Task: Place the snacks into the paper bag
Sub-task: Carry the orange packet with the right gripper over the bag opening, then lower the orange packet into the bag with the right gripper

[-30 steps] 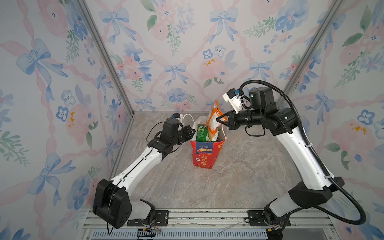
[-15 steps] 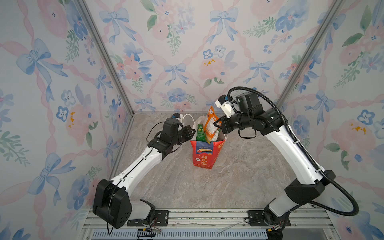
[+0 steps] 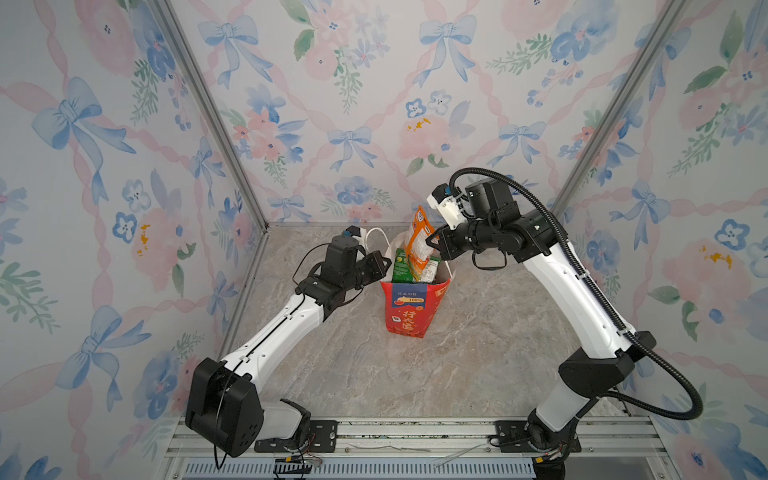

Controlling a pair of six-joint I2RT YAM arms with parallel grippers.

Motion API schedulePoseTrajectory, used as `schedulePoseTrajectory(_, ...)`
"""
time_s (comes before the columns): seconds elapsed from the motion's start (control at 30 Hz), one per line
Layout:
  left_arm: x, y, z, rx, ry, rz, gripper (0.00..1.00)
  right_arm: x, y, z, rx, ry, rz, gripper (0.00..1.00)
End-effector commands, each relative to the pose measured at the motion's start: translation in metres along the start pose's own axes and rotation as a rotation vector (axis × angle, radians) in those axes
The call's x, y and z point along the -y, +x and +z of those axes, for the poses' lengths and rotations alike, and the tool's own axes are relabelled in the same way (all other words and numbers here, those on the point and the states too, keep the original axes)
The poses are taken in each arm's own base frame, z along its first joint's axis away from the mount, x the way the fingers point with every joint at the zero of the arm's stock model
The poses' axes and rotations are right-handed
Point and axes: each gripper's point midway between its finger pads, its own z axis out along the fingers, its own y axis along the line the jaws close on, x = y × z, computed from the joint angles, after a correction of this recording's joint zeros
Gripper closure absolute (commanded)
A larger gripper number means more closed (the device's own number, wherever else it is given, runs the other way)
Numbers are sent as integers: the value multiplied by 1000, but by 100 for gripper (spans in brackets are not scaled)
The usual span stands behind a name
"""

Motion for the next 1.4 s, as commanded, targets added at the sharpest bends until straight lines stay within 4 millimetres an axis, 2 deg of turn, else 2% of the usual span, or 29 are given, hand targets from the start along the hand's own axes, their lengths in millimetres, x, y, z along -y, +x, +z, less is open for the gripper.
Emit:
schedulePoseTrajectory(0.0,32,-23,-16,77,112,42,100,-5,-10,-11,27,1,-34,100)
schedulePoseTrajectory(0.13,33,-23,-17,80,113,44,100,-6,-3,-7,-1,-11,-23,100)
schedulePoseTrajectory(0.6,34,-25,-14,76,119,43,100,-7,43,13,-160,-16,-22,100)
schedulePoseTrajectory(0.93,32,-26,-13,80,111,40,100,-18,55,-7,-223,-45,-24,100)
schedulePoseTrajectory(1.03,32,-25,-12,77,112,41,100,-20,60,-4,-260,-65,-19,100)
schedulePoseTrajectory(1.23,31,-26,-13,81,111,42,100,-4,66,22,-314,-3,-19,100)
schedulePoseTrajectory(1.37,31,-26,-14,81,112,43,100,10,58,29,-298,64,-25,99)
